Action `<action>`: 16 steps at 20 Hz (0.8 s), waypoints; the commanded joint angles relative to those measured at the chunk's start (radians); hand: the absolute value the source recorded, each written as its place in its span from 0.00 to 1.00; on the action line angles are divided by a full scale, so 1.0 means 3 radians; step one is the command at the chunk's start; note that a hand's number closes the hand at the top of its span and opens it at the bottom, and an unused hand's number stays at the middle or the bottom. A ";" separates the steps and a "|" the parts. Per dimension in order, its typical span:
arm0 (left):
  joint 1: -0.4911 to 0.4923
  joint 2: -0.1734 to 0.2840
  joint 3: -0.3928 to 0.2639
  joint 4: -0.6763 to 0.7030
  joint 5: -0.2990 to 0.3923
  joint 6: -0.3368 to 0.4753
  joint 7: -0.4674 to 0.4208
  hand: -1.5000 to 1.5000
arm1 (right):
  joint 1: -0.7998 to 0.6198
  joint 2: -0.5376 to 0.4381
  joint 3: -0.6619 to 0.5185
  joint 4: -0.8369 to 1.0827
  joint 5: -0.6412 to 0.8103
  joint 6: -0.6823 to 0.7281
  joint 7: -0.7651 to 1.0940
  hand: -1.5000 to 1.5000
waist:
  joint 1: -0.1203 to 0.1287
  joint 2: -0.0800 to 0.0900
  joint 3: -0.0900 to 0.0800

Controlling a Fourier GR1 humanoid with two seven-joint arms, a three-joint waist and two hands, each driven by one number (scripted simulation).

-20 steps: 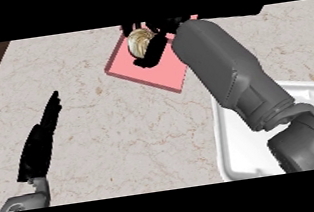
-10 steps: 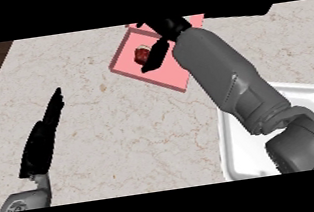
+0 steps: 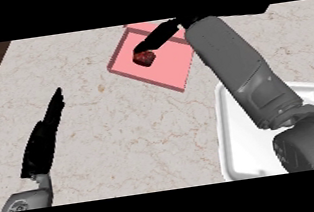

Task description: Pick the cupcake from the tray and place it in the cardboard box

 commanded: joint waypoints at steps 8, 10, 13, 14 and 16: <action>-0.0026 -0.0022 0.0017 -0.0003 -0.0019 0.0046 -0.0029 0.50 | 0.0129 -0.0784 -0.0532 -0.0049 -0.0475 0.0152 0.0103 0.00 | 0.0007 0.0039 0.0000; -0.0008 -0.0004 0.0002 -0.0076 0.0002 0.0001 0.0012 0.50 | 0.0235 -0.1022 -0.0604 -0.0043 -0.0537 0.0317 0.0070 0.00 | 0.0027 0.0055 0.0006; 0.0023 -0.0054 -0.0023 -0.0151 0.0027 0.0004 0.0082 0.50 | 0.0353 -0.1229 -0.0669 -0.0023 -0.0601 0.0578 -0.0009 0.00 | 0.0050 0.0049 0.0012; -0.0097 -0.0012 -0.0020 -0.0061 -0.0025 0.0002 0.0090 0.50 | 0.0274 -0.1269 -0.0634 -0.0037 -0.0561 0.0544 0.0051 0.00 | 0.0044 0.0067 0.0010; 0.0013 -0.0014 0.0002 -0.0068 0.0013 -0.0005 -0.0008 0.50 | 0.0421 -0.1445 -0.0603 -0.0042 -0.0531 0.0796 -0.0097 0.00 | 0.0072 0.0082 0.0012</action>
